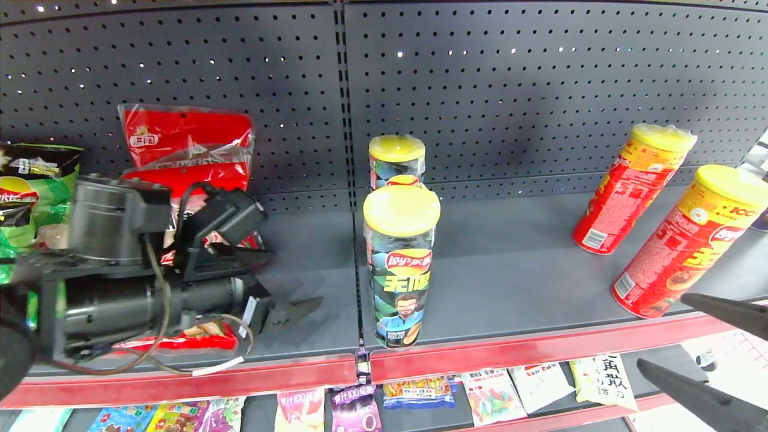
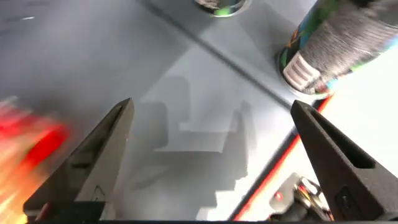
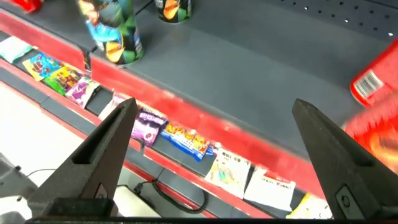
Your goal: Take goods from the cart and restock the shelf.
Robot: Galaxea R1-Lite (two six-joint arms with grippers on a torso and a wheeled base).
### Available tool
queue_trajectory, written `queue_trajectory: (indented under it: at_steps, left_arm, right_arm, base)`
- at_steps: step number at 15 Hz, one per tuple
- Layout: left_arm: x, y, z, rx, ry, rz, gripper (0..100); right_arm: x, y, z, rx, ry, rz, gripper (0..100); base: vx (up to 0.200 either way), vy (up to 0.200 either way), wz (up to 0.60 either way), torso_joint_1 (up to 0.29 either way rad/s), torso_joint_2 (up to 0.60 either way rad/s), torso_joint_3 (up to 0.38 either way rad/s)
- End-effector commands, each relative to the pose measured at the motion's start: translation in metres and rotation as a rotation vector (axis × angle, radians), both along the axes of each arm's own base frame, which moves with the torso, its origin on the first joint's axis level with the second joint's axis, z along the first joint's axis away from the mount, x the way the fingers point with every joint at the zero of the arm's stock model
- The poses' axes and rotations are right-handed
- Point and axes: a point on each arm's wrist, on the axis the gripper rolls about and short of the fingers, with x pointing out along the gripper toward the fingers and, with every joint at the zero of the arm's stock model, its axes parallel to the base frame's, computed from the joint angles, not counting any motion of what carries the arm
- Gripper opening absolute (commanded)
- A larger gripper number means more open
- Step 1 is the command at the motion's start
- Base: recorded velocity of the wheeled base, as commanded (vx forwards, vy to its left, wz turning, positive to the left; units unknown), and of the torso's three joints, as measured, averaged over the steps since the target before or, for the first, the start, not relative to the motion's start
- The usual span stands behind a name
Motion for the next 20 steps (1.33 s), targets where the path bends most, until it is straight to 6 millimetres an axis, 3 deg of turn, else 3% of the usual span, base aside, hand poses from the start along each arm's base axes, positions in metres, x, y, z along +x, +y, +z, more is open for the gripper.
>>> queue_trajectory:
  at_steps: [1, 2, 3, 4, 5, 6, 8, 11, 13, 17, 20]
  left_arm:
    - [-0.075, 0.048, 0.03, -0.047, -0.136, 0.238, 100]
    - [-0.091, 0.057, 0.034, -0.049, -0.143, 0.287, 100]
    - [-0.121, 0.071, 0.037, -0.051, -0.142, 0.354, 100]
    - [-0.129, 0.074, 0.037, -0.052, -0.142, 0.366, 100]
    - [-0.175, 0.094, 0.03, -0.055, -0.139, 0.449, 100]
    - [-0.197, 0.102, 0.023, -0.063, -0.12, 0.508, 100]
    - [-0.239, 0.112, 0.003, -0.137, -0.045, 0.71, 100]
    - [-0.277, 0.114, -0.034, -0.137, -0.014, 0.769, 100]
    - [-0.281, 0.114, -0.049, -0.147, -0.024, 0.772, 100]
    - [-0.277, 0.109, -0.079, -0.171, -0.066, 0.849, 100]
    - [-0.274, 0.105, -0.08, -0.254, -0.145, 0.72, 100]
  right_arm:
    - [-0.025, -0.017, -0.001, 0.044, -0.056, -0.058, 100]
    - [-0.032, -0.02, -0.003, 0.048, -0.048, -0.07, 100]
    - [-0.044, -0.026, -0.008, 0.061, -0.023, -0.08, 100]
    - [-0.047, -0.027, -0.009, 0.062, -0.019, -0.082, 100]
    - [-0.061, -0.034, -0.015, 0.057, -0.013, -0.133, 100]
    - [-0.065, -0.037, -0.018, 0.045, -0.002, -0.197, 100]
    - [-0.066, -0.04, -0.021, 0.041, 0.023, -0.387, 100]
    - [-0.077, -0.043, -0.04, 0.036, 0.038, -0.573, 100]
    - [-0.084, -0.043, -0.05, 0.028, 0.057, -0.601, 100]
    - [-0.108, -0.044, -0.097, 0.014, -0.025, -0.642, 100]
    - [-0.113, -0.042, -0.103, 0.054, -0.1, -0.555, 100]
  base:
    - [0.0, 0.0, 0.0, 0.0, 0.0, 0.0]
    - [0.0, 0.0, 0.0, 0.0, 0.0, 0.0]
    - [0.0, 0.0, 0.0, 0.0, 0.0, 0.0]
    - [0.0, 0.0, 0.0, 0.0, 0.0, 0.0]
    - [0.0, 0.0, 0.0, 0.0, 0.0, 0.0]
    - [0.0, 0.0, 0.0, 0.0, 0.0, 0.0]
    - [0.0, 0.0, 0.0, 0.0, 0.0, 0.0]
    - [0.0, 0.0, 0.0, 0.0, 0.0, 0.0]
    - [0.0, 0.0, 0.0, 0.0, 0.0, 0.0]
    - [0.0, 0.0, 0.0, 0.0, 0.0, 0.0]
    - [0.0, 0.0, 0.0, 0.0, 0.0, 0.0]
